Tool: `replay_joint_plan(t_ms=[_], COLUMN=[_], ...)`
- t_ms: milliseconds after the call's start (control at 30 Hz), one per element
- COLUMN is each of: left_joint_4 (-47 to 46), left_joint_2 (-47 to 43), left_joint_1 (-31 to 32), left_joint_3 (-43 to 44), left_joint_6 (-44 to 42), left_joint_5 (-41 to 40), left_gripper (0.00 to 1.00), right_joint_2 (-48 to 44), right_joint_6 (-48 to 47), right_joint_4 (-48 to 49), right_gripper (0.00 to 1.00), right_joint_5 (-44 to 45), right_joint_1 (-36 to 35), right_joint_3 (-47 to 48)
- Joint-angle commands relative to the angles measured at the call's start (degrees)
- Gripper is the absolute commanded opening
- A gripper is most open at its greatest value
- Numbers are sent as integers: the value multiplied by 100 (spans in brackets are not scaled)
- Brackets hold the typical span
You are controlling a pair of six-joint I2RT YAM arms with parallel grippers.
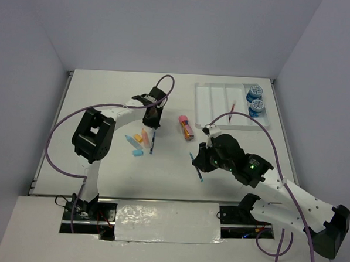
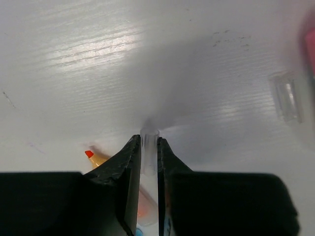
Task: Sort the stationery into containers
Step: Pick up the pen cap from the center of the board.
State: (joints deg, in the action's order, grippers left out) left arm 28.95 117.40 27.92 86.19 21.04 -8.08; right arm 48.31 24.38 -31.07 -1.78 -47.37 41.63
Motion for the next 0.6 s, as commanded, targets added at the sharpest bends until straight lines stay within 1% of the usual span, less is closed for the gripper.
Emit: replay_joint_plan(t_ms=[0, 133, 200, 233, 300, 333, 367, 400, 433, 467, 500, 533, 567], left_joint_4=[-108, -451, -697, -811, -1381, -1679, -2369, -2690, -3050, -3688, -3956, -4246, -4466], left_joint_2=[-753, -1473, -1939, -2315, -2782, -3315, -3590, -3845, -4361, -4619, -4830, -5241, -5419], left_joint_1=[3, 3, 3, 3, 3, 11, 20, 38, 55, 125, 161, 239, 292], left_joint_3=[108, -32, -242, -374, -962, -1234, -1802, -2043, -2315, -2770, -2949, -3142, -3440], left_joint_6=[304, 690, 910, 1181, 1524, 1909, 2096, 2506, 2693, 2852, 3149, 3265, 3353], left_joint_5=[148, 245, 368, 429, 735, 903, 1322, 1439, 1554, 1668, 1799, 1870, 1923], left_gripper=[0, 0, 0, 0, 0, 0, 0, 0, 0, 0, 0, 0, 0], right_joint_2=[-94, -86, -59, -103, -208, -322, -366, -401, -410, -402, -376, -323, -297], right_joint_6=[-65, -48, 127, 241, 661, 795, 962, 1024, 1042, 1051, 1034, 999, 972], right_joint_4=[373, 916, 1242, 1748, 2357, 2986, 3236, 3639, 3756, 3870, 4054, 4152, 4214], right_gripper=[0, 0, 0, 0, 0, 0, 0, 0, 0, 0, 0, 0, 0], right_joint_5=[-120, -366, -577, -647, -744, -745, -693, -474, -350, -219, -104, 106, 230], right_joint_1=[9, 0, 0, -26, -114, -288, -412, -552, -832, -991, -1132, -1282, -1579], right_joint_3=[-58, -190, -338, -444, -785, -901, -1059, -1086, -1086, -1043, -1008, -973, -929])
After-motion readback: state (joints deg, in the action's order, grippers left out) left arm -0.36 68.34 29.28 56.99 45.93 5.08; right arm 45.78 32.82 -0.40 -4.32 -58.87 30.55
